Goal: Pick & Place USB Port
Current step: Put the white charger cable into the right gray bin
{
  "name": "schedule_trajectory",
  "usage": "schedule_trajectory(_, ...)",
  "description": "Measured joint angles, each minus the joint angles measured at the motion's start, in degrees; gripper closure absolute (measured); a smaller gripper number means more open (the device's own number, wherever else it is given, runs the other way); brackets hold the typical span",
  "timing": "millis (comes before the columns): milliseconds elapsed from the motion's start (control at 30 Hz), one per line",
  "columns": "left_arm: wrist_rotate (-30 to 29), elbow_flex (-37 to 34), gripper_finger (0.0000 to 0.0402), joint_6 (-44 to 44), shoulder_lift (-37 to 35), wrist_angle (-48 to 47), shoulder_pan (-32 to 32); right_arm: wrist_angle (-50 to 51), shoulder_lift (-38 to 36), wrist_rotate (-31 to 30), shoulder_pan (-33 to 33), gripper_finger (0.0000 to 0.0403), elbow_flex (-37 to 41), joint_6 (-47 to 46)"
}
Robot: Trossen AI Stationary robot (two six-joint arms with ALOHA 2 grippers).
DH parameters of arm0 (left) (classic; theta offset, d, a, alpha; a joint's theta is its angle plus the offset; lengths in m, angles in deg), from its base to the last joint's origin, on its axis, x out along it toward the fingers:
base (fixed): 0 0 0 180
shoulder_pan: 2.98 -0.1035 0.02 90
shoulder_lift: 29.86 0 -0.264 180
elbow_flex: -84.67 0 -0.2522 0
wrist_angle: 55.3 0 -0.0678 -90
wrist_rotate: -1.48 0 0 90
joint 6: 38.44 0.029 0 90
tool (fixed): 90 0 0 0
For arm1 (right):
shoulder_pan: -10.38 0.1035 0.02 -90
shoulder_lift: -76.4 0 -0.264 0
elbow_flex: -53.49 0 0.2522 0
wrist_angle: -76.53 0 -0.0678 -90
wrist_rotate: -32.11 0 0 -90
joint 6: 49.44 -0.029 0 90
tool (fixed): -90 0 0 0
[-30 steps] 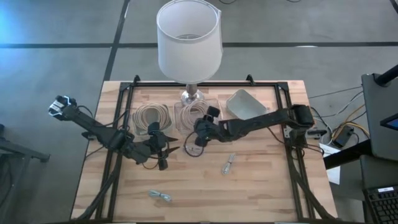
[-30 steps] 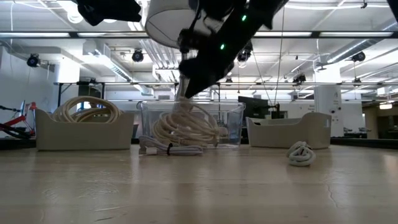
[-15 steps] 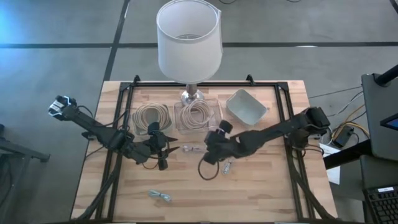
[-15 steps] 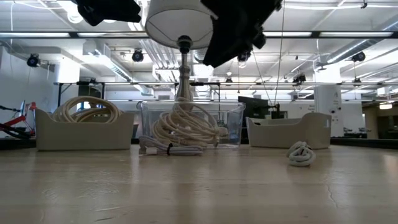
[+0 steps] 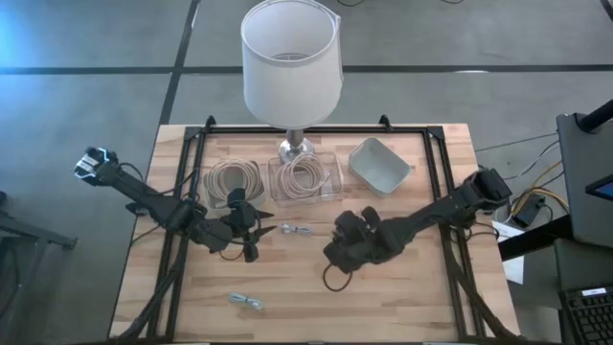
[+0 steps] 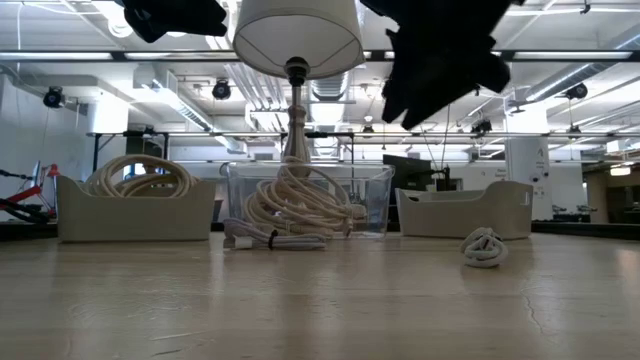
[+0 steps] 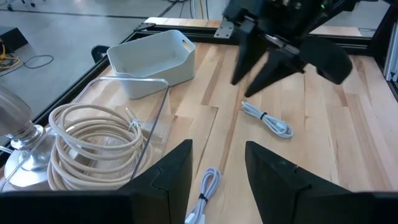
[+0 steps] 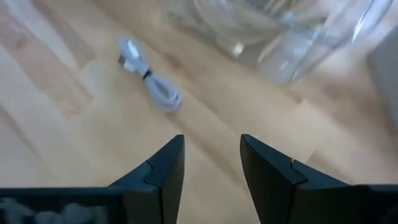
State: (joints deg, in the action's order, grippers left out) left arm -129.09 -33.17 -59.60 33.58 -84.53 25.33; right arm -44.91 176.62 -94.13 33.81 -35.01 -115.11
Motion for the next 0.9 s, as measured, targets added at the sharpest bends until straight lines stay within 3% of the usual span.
schedule_trajectory(400, -0.01, 0.0, 0.025, -0.56, 0.0, 0.12, -0.07, -0.09, 2.43, 4.41, 5.73, 0.0249, 5.14, -24.87)
schedule_trajectory(533, -0.01, 0.0, 0.025, -0.36, 0.0, 0.53, -0.07, -0.46, 4.83, 8.02, 5.69, 0.0247, 5.64, -28.32)
schedule_trajectory(900, -0.03, 0.0, 0.025, 0.43, 0.0, 0.53, -0.07, -1.06, 8.32, 9.81, 5.82, 0.0247, 5.7, -36.04)
